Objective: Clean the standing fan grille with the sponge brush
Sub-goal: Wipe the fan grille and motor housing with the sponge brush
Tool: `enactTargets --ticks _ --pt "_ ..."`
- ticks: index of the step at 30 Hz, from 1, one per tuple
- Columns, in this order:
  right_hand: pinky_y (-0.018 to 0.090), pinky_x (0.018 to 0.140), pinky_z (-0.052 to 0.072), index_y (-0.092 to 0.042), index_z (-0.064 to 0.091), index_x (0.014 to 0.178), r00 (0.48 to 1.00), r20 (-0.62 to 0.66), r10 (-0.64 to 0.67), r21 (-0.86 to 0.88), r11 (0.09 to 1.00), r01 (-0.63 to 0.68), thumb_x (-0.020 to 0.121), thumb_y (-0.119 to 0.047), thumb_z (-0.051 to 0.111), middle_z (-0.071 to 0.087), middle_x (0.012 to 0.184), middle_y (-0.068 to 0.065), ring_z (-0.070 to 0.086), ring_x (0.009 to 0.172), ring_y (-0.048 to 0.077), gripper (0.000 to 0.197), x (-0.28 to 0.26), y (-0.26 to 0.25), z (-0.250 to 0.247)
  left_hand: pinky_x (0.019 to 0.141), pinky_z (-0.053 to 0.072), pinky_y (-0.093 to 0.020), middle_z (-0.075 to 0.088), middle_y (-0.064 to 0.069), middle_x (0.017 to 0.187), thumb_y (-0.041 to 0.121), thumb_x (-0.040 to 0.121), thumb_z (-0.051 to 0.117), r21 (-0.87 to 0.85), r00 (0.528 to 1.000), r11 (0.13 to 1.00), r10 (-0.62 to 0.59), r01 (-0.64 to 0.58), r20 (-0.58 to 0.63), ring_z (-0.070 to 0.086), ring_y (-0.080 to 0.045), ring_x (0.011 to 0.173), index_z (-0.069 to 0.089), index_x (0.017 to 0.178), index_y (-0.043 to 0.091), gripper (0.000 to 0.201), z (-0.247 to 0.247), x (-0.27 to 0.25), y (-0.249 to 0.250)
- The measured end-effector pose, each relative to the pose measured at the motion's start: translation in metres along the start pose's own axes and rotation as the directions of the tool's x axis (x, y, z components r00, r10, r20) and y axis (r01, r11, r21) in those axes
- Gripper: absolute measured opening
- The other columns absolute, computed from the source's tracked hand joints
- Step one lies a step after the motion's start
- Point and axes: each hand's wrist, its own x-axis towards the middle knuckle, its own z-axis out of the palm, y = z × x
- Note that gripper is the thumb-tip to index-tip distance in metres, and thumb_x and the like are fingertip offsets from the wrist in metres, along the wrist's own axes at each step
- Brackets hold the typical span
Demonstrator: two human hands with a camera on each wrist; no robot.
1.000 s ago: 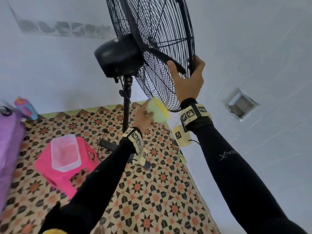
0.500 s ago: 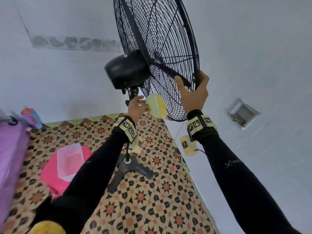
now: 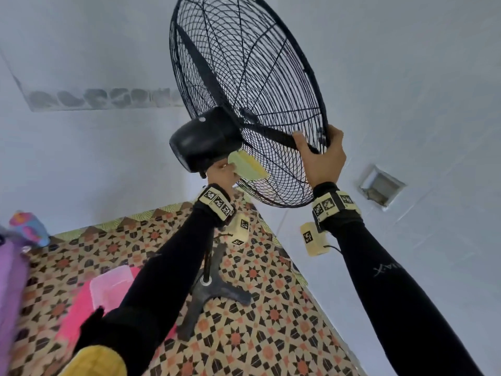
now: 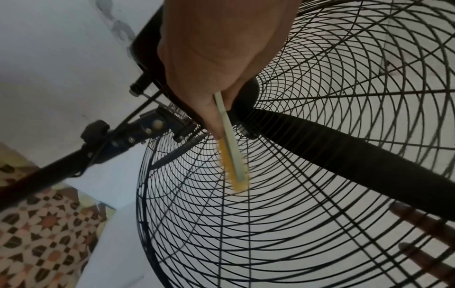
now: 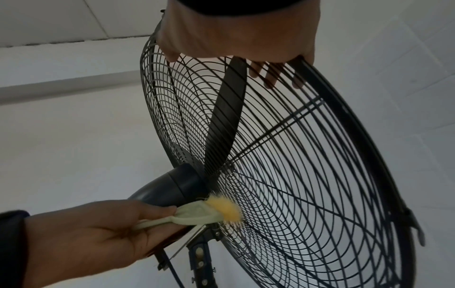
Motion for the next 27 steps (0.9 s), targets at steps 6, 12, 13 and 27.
enactTargets --ticks 6,12,13,27 --pt "0.007 0.093 0.046 -0.020 0.052 0.131 0.999 -0.051 0.018 0.007 1.000 -0.018 0.077 -0.061 0.079 0.067 0.118 -0.009 0.064 0.106 0.001 0.073 -0.002 0.003 0.003 0.078 0.062 -0.029 0.054 -0.011 0.130 0.007 0.107 0.051 0.029 0.985 0.999 -0.035 0.031 0.172 0.070 -0.012 0.093 0.049 0.148 0.005 0.041 0.006 -0.006 -0.007" --pt "0.011 0.094 0.047 -0.018 0.053 0.132 0.997 -0.076 0.023 -0.025 0.999 -0.025 0.077 -0.066 0.077 0.067 0.120 -0.009 0.064 0.106 0.004 0.077 -0.008 0.003 0.002 0.104 0.051 -0.055 0.055 -0.012 0.137 0.004 0.106 0.050 0.001 0.943 1.000 -0.017 0.018 0.331 0.054 -0.043 0.130 0.050 0.148 0.020 0.045 0.003 -0.008 0.004" --pt "0.020 0.098 0.051 -0.019 0.053 0.132 0.996 -0.086 0.022 -0.030 0.999 -0.025 0.076 -0.069 0.076 0.068 0.120 -0.008 0.065 0.109 0.006 0.078 -0.008 0.004 0.003 0.102 0.052 -0.057 0.058 -0.011 0.135 0.006 0.105 0.051 -0.013 0.928 1.000 0.006 -0.002 0.372 0.057 -0.042 0.128 0.052 0.146 0.024 0.044 -0.002 -0.004 0.006" --pt "0.035 0.100 0.053 -0.021 0.053 0.128 0.992 -0.125 0.025 -0.062 0.997 -0.033 0.074 -0.073 0.074 0.068 0.118 -0.006 0.064 0.110 0.010 0.078 -0.017 0.003 0.007 0.088 0.059 -0.048 0.059 -0.013 0.135 0.004 0.107 0.050 -0.030 0.931 0.992 -0.105 0.123 0.349 0.062 -0.037 0.118 0.053 0.138 0.019 0.035 -0.017 -0.001 0.007"
